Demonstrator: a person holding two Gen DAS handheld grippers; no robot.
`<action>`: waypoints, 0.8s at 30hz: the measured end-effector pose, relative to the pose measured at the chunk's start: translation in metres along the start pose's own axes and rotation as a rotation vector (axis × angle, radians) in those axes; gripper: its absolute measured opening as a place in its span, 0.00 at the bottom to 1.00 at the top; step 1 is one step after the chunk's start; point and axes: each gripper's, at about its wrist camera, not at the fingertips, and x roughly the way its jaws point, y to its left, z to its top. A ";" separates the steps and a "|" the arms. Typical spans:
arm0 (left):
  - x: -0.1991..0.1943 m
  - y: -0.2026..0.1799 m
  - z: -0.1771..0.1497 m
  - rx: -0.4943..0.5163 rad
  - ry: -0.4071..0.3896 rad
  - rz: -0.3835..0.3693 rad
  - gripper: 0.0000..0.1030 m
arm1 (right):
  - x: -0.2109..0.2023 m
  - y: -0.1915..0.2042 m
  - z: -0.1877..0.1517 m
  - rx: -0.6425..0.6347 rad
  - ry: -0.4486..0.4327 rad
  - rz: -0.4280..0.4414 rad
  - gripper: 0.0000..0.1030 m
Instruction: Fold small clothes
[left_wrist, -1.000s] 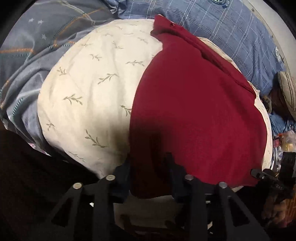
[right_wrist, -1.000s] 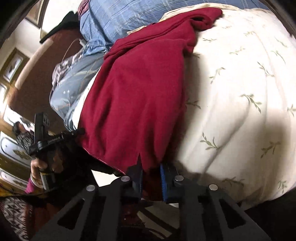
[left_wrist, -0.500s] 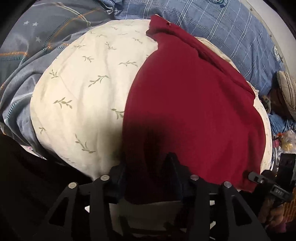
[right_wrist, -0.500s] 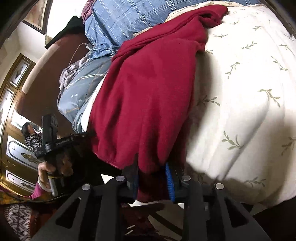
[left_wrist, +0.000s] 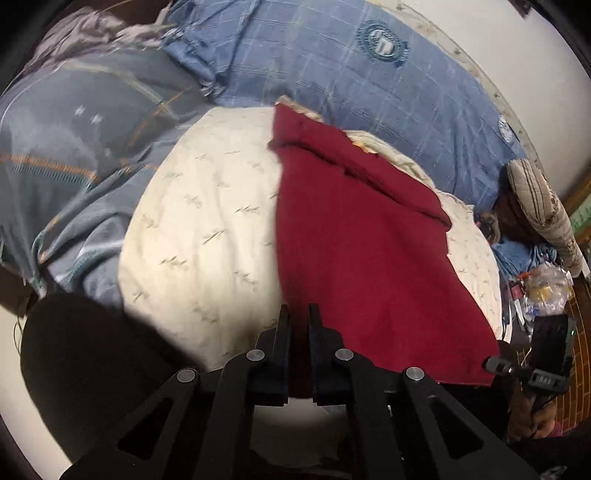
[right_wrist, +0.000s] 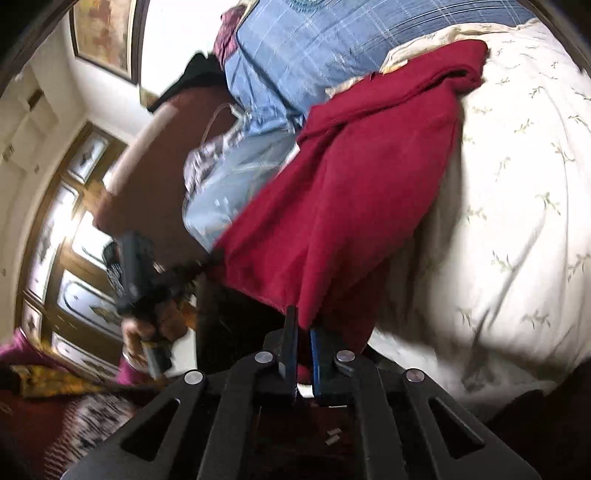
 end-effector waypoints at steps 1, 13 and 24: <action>0.004 0.004 -0.006 -0.009 0.013 0.028 0.06 | 0.003 -0.004 -0.002 0.018 0.007 0.000 0.04; 0.049 -0.009 0.004 0.000 0.068 0.109 0.30 | 0.014 -0.032 0.005 0.114 -0.002 -0.101 0.44; 0.085 0.001 0.009 -0.030 0.150 0.143 0.41 | 0.030 -0.025 -0.004 0.064 0.121 -0.114 0.13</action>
